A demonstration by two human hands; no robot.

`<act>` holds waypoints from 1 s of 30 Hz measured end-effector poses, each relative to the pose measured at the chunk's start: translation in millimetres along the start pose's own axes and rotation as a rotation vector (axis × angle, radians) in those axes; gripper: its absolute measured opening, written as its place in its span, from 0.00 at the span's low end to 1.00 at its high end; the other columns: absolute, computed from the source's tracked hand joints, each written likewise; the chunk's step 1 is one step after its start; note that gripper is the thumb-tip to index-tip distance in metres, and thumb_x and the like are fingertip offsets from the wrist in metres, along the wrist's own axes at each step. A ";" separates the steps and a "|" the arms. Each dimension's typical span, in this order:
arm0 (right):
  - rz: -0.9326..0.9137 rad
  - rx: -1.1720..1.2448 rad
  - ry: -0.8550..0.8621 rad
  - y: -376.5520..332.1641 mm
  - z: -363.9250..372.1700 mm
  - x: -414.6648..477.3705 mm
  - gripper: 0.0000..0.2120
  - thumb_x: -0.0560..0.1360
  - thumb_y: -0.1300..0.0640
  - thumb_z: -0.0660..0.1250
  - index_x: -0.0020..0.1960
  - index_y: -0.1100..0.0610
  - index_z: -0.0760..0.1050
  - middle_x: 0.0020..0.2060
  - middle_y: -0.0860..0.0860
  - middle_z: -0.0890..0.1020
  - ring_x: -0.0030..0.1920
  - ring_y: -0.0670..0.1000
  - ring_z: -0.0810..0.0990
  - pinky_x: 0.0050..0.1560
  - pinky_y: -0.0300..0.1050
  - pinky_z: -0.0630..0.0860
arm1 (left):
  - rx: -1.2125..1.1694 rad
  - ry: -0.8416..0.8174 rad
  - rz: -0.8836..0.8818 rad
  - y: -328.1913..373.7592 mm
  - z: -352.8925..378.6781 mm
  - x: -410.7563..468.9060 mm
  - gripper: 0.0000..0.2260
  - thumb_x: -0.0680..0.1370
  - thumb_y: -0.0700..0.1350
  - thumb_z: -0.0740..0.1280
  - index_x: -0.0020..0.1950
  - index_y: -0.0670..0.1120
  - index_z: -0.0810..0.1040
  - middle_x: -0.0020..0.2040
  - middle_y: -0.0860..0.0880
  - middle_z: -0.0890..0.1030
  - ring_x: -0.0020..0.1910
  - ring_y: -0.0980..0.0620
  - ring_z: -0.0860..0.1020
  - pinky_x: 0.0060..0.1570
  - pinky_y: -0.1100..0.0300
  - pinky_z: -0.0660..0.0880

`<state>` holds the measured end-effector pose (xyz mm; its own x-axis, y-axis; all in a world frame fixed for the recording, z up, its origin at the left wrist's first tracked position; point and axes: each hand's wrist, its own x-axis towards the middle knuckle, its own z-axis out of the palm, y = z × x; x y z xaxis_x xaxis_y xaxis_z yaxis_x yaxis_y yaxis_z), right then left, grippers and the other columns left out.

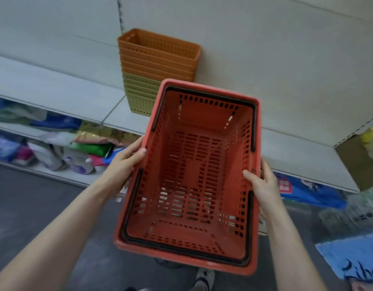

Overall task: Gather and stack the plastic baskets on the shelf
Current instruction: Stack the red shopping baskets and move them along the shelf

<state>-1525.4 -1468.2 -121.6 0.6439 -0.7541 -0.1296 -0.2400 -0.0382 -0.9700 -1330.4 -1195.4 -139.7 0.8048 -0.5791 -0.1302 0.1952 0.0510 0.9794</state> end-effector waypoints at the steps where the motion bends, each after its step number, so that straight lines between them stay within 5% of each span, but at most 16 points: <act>1: -0.004 0.002 -0.024 0.7 22.4 -10.8 0.25 0.73 0.61 0.68 0.67 0.45 0.73 0.56 0.51 0.84 0.56 0.55 0.83 0.59 0.62 0.78 | 0.009 0.014 -0.001 0.5 -24.1 -13.5 0.21 0.81 0.38 0.59 0.73 0.51 0.69 0.65 0.56 0.78 0.63 0.56 0.76 0.58 0.64 0.76; 5: 0.012 0.023 -0.179 -4.9 116.6 -44.5 0.23 0.76 0.59 0.68 0.69 0.47 0.71 0.58 0.52 0.82 0.56 0.54 0.83 0.58 0.62 0.78 | 0.033 0.142 0.012 1.6 -119.9 -65.6 0.21 0.82 0.39 0.57 0.75 0.50 0.66 0.72 0.48 0.73 0.70 0.49 0.71 0.71 0.48 0.65; 9: 0.008 -0.007 -0.364 -19.7 210.6 -64.1 0.25 0.76 0.58 0.69 0.71 0.48 0.69 0.60 0.53 0.81 0.56 0.54 0.83 0.58 0.61 0.79 | 0.039 0.335 -0.001 7.2 -195.1 -112.4 0.20 0.83 0.40 0.56 0.73 0.54 0.67 0.68 0.51 0.76 0.61 0.54 0.76 0.67 0.54 0.70; 13: 0.003 -0.073 -0.528 -38.7 299.5 -73.8 0.26 0.76 0.56 0.69 0.73 0.48 0.67 0.63 0.52 0.78 0.57 0.53 0.81 0.56 0.58 0.79 | 0.051 0.530 0.007 7.3 -257.9 -147.8 0.20 0.83 0.40 0.54 0.66 0.63 0.69 0.66 0.55 0.76 0.68 0.52 0.73 0.70 0.53 0.67; 19: -0.072 -0.152 -0.701 -67.1 429.9 -67.0 0.26 0.73 0.55 0.70 0.69 0.45 0.70 0.59 0.51 0.81 0.56 0.53 0.82 0.59 0.60 0.78 | -0.007 0.725 -0.013 17.0 -348.1 -165.9 0.21 0.83 0.42 0.54 0.56 0.69 0.77 0.53 0.58 0.84 0.51 0.55 0.81 0.54 0.53 0.76; 26: -0.080 -0.111 -0.894 -108.5 593.0 -41.0 0.25 0.71 0.58 0.70 0.67 0.47 0.73 0.55 0.55 0.82 0.53 0.55 0.84 0.54 0.59 0.81 | -0.034 0.909 0.042 45.6 -467.9 -140.1 0.18 0.83 0.40 0.55 0.66 0.59 0.72 0.59 0.54 0.81 0.53 0.56 0.80 0.54 0.58 0.76; 30: -0.073 -0.064 -0.973 -139.6 684.5 -32.8 0.25 0.70 0.57 0.70 0.65 0.47 0.74 0.54 0.57 0.83 0.51 0.58 0.85 0.53 0.60 0.81 | -0.027 0.992 0.056 73.6 -531.8 -127.3 0.19 0.83 0.40 0.55 0.72 0.54 0.70 0.66 0.48 0.78 0.59 0.51 0.78 0.65 0.51 0.71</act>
<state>-1015.7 -989.3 -122.7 0.9700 0.1207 -0.2109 -0.1966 -0.1203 -0.9731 -1120.4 -685.3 -133.0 0.9155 0.3667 -0.1656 0.1451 0.0829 0.9859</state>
